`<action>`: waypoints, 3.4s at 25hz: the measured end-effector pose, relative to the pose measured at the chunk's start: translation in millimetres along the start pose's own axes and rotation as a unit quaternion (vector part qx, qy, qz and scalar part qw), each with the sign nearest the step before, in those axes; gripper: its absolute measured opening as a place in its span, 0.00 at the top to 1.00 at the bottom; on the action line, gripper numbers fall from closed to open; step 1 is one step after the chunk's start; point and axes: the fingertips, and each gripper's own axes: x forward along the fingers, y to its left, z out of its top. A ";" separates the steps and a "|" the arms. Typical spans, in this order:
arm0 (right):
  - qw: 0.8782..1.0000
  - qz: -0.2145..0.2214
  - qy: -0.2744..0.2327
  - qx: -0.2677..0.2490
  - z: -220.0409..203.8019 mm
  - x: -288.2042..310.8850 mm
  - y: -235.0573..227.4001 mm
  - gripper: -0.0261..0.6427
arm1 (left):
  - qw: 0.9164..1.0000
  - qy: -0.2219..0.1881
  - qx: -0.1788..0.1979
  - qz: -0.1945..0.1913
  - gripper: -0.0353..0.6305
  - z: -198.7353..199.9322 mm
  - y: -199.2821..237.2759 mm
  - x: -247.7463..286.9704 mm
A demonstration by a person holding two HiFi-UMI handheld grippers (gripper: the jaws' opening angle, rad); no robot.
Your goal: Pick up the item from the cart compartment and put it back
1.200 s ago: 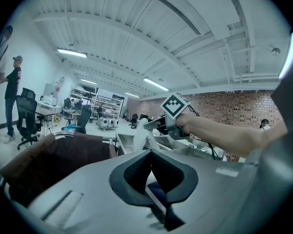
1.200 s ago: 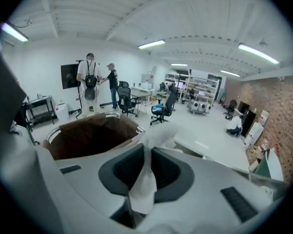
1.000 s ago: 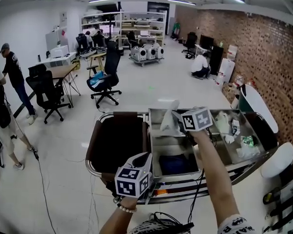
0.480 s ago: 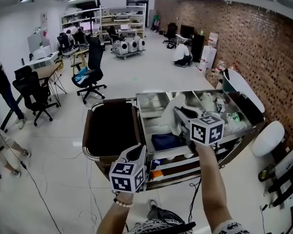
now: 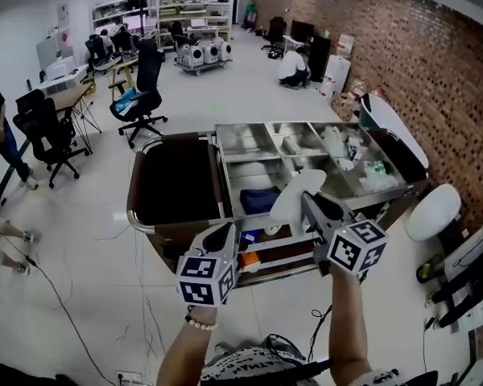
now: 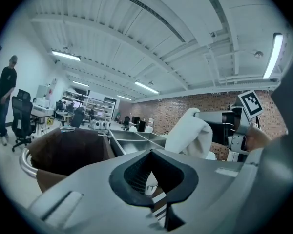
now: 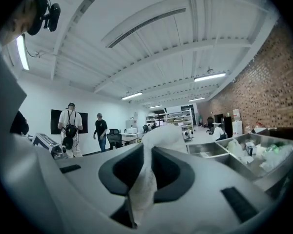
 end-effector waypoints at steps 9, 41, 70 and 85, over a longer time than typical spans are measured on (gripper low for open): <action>0.999 0.014 -0.003 0.036 -20.3 -37.5 1.9 0.86 | 0.999 -0.014 -0.014 0.033 0.95 -5.1 -4.3 -12.3; 0.998 0.032 -0.031 0.038 -1.4 -32.8 -3.8 0.86 | 0.999 0.000 0.016 0.031 0.95 1.8 -16.1 -24.3; 0.995 0.027 0.034 -0.089 80.5 201.9 -99.1 0.86 | 0.999 -0.001 0.043 0.033 0.95 41.1 55.4 28.4; 0.978 0.063 0.157 -0.120 -2.6 306.1 -156.3 0.86 | 0.996 0.005 0.027 0.084 0.95 39.8 109.6 42.6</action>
